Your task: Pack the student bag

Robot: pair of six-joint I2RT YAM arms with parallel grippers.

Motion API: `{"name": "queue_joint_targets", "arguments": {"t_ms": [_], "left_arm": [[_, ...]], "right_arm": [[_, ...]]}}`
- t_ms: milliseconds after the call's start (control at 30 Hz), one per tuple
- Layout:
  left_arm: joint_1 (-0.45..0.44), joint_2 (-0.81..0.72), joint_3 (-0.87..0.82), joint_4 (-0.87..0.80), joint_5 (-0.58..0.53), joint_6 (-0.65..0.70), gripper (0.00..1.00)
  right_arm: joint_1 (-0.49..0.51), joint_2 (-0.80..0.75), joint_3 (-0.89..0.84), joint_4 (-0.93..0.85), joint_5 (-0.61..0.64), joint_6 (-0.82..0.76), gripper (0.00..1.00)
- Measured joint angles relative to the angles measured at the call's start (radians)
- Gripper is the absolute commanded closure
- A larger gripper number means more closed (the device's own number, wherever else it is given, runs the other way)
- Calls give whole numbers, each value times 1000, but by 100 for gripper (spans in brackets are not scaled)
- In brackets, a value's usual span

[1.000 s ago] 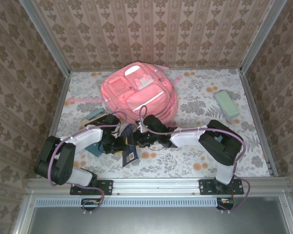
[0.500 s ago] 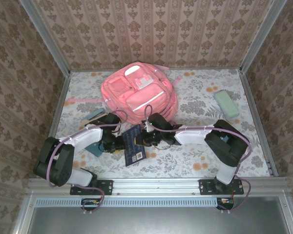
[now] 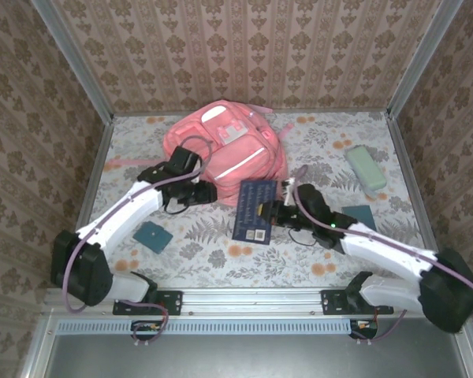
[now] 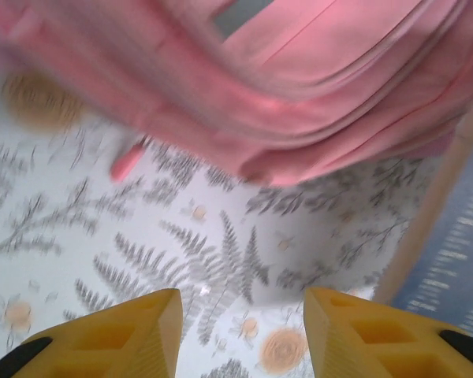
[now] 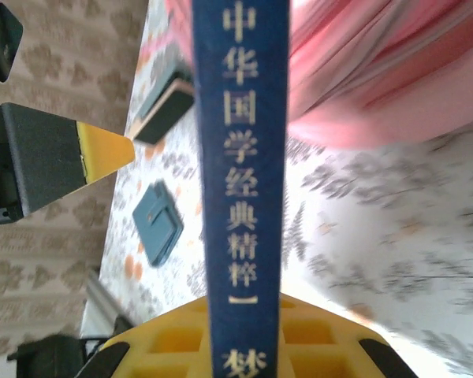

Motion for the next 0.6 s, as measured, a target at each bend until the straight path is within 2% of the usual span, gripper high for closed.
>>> {"name": "queue_joint_targets", "arguments": {"t_ms": [133, 267, 400, 600], "left_arm": [[-67, 139, 153, 11, -59, 74, 54], [-129, 291, 300, 24, -114, 151, 55], [-169, 439, 431, 23, -167, 221, 55], [-190, 615, 588, 14, -196, 307, 54]], "right_arm": [[-42, -264, -128, -33, 125, -20, 100], [-141, -464, -190, -122, 162, -40, 100], [-264, -524, -191, -185, 140, -66, 100], [-394, -515, -191, -222, 44, -81, 100]]}}
